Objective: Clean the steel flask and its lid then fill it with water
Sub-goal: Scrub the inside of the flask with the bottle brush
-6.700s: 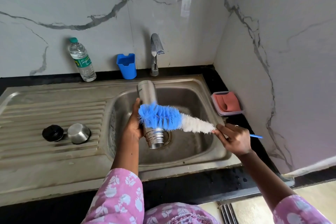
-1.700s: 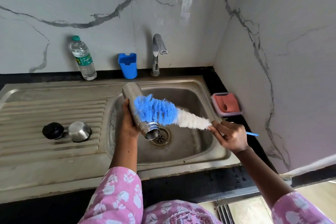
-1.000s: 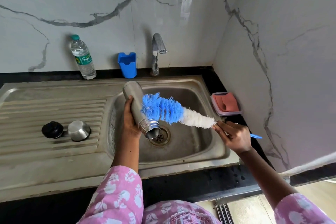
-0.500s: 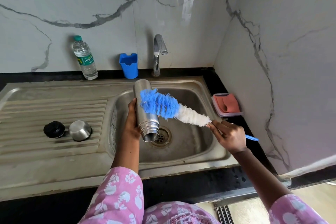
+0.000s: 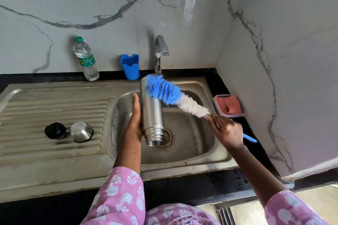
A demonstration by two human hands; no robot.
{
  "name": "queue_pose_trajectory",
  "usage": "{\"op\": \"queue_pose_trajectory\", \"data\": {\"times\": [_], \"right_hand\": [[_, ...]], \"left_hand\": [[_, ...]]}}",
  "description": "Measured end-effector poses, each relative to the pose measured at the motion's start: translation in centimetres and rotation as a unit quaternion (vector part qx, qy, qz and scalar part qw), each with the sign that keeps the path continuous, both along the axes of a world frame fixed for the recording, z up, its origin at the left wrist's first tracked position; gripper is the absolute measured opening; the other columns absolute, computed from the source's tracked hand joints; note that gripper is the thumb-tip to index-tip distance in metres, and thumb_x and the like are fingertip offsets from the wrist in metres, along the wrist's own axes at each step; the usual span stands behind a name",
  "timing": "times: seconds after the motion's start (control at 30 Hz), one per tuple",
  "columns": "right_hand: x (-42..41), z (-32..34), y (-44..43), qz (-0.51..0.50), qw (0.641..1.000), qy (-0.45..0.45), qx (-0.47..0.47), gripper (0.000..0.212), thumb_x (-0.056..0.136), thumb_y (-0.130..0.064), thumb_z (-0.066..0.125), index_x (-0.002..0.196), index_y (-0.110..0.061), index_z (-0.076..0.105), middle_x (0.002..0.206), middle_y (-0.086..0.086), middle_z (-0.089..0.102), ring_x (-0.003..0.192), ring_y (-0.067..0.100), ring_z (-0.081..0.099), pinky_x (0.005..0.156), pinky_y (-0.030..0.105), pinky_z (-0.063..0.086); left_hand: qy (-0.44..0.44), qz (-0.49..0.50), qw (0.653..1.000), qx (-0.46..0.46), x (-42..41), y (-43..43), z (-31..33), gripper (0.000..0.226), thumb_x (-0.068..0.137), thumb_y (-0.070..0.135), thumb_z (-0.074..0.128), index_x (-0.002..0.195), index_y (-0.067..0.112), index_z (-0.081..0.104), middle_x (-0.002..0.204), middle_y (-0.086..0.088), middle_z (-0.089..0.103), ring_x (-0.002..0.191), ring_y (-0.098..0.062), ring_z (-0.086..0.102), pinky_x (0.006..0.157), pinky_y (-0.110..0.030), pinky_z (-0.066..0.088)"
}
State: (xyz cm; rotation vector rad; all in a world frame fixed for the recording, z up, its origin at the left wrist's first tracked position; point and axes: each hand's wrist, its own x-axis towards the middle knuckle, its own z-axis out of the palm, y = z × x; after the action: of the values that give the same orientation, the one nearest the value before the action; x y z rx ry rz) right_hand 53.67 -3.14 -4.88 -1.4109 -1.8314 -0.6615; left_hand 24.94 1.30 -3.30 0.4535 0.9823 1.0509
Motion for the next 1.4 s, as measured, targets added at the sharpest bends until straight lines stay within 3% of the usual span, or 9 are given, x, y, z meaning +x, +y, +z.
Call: {"op": "queue_pose_trajectory", "data": {"times": [0.17, 0.27, 0.43, 0.53, 0.7, 0.8, 1.07, 1.27, 1.4], "right_hand": [[1.2, -0.6, -0.9, 0.051, 0.999, -0.001, -0.004, 0.036, 0.095, -0.037, 0.054, 0.078, -0.012, 0.074, 0.053, 0.000, 0.058, 0.039, 0.019, 0.054, 0.032, 0.027, 0.040], [2.3, -0.8, -1.4, 0.083, 0.997, -0.001, -0.005, 0.038, 0.095, -0.038, 0.053, 0.079, -0.011, 0.074, 0.054, 0.001, 0.059, 0.040, 0.020, 0.056, 0.033, 0.027, 0.042], [0.7, 0.2, 0.2, 0.020, 1.000, -0.002, 0.013, 0.037, 0.095, -0.037, 0.053, 0.078, -0.012, 0.074, 0.052, 0.001, 0.059, 0.038, 0.018, 0.053, 0.032, 0.024, 0.037], [-0.6, 1.3, 1.1, -0.033, 0.999, -0.006, 0.022, 0.036, 0.095, -0.038, 0.053, 0.077, -0.014, 0.073, 0.051, 0.002, 0.057, 0.037, 0.020, 0.052, 0.032, 0.024, 0.033], [-0.5, 1.4, 1.0, -0.050, 0.998, -0.013, 0.034, 0.035, 0.095, -0.037, 0.054, 0.078, -0.013, 0.074, 0.050, 0.002, 0.056, 0.036, 0.020, 0.052, 0.032, 0.025, 0.033], [0.6, 0.5, 0.2, -0.015, 0.999, -0.024, 0.031, 0.034, 0.095, -0.037, 0.056, 0.078, -0.013, 0.073, 0.051, 0.000, 0.055, 0.037, 0.018, 0.051, 0.032, 0.025, 0.035], [-1.3, 0.8, 0.9, -0.064, 0.998, 0.000, 0.008, 0.030, 0.091, -0.037, 0.059, 0.073, -0.016, 0.072, 0.050, 0.000, 0.055, 0.036, 0.019, 0.050, 0.032, 0.023, 0.031], [-0.3, -0.3, 0.6, -0.069, 0.998, 0.016, 0.002, 0.041, 0.096, -0.040, 0.050, 0.073, -0.016, 0.073, 0.049, 0.000, 0.056, 0.036, 0.019, 0.051, 0.032, 0.022, 0.032], [0.4, -1.1, 0.0, -0.045, 0.999, 0.018, -0.021, 0.045, 0.097, -0.042, 0.045, 0.073, -0.015, 0.072, 0.050, 0.001, 0.056, 0.037, 0.021, 0.053, 0.033, 0.024, 0.034]], "left_hand": [[-0.038, -0.003, 0.999, -0.018, -0.1, 0.0, 0.3, 0.095, 0.057, 0.078, 0.051, 0.130, 0.017, 0.053, 0.123, -0.016, 0.062, 0.099, -0.029, 0.065, 0.066, -0.037, 0.057], [-0.034, 0.004, 0.999, -0.037, -0.5, 0.0, 0.3, 0.094, 0.051, 0.074, 0.055, 0.122, 0.013, 0.056, 0.105, -0.014, 0.068, 0.086, -0.028, 0.069, 0.059, -0.037, 0.058], [0.011, -0.033, 0.999, -0.024, -0.5, 0.1, 0.2, 0.130, 0.013, 0.071, 0.083, 0.125, 0.011, 0.054, 0.113, -0.015, 0.066, 0.102, -0.029, 0.064, 0.073, -0.041, 0.057], [0.000, -0.049, 0.998, 0.035, 0.2, -0.1, 0.9, 0.117, 0.010, 0.057, 0.090, 0.113, 0.015, 0.056, 0.094, -0.007, 0.070, 0.084, -0.021, 0.068, 0.060, -0.034, 0.058], [0.036, -0.053, 0.996, 0.054, 0.7, -0.3, 1.5, 0.056, 0.058, 0.013, 0.080, 0.109, 0.018, 0.057, 0.095, -0.009, 0.067, 0.082, -0.021, 0.065, 0.060, -0.030, 0.057], [0.062, -0.044, 0.996, 0.045, 0.5, -0.5, 1.4, 0.041, 0.063, 0.008, 0.072, 0.101, 0.018, 0.058, 0.086, -0.006, 0.066, 0.076, -0.020, 0.063, 0.056, -0.030, 0.055], [0.050, -0.064, 0.997, -0.008, 0.9, -0.3, 0.9, 0.040, 0.068, 0.028, 0.076, 0.101, 0.012, 0.059, 0.084, -0.009, 0.066, 0.071, -0.021, 0.065, 0.061, -0.032, 0.056], [0.009, -0.037, 0.999, 0.001, 0.4, 0.0, 0.4, 0.089, 0.052, 0.035, 0.080, 0.130, 0.007, 0.051, 0.119, -0.019, 0.061, 0.089, -0.025, 0.065, 0.071, -0.038, 0.056], [0.006, -0.032, 0.999, -0.020, 0.4, -0.1, 0.2, 0.039, 0.076, 0.034, 0.068, 0.105, 0.011, 0.059, 0.095, -0.013, 0.065, 0.078, -0.022, 0.063, 0.070, -0.035, 0.053]]}}
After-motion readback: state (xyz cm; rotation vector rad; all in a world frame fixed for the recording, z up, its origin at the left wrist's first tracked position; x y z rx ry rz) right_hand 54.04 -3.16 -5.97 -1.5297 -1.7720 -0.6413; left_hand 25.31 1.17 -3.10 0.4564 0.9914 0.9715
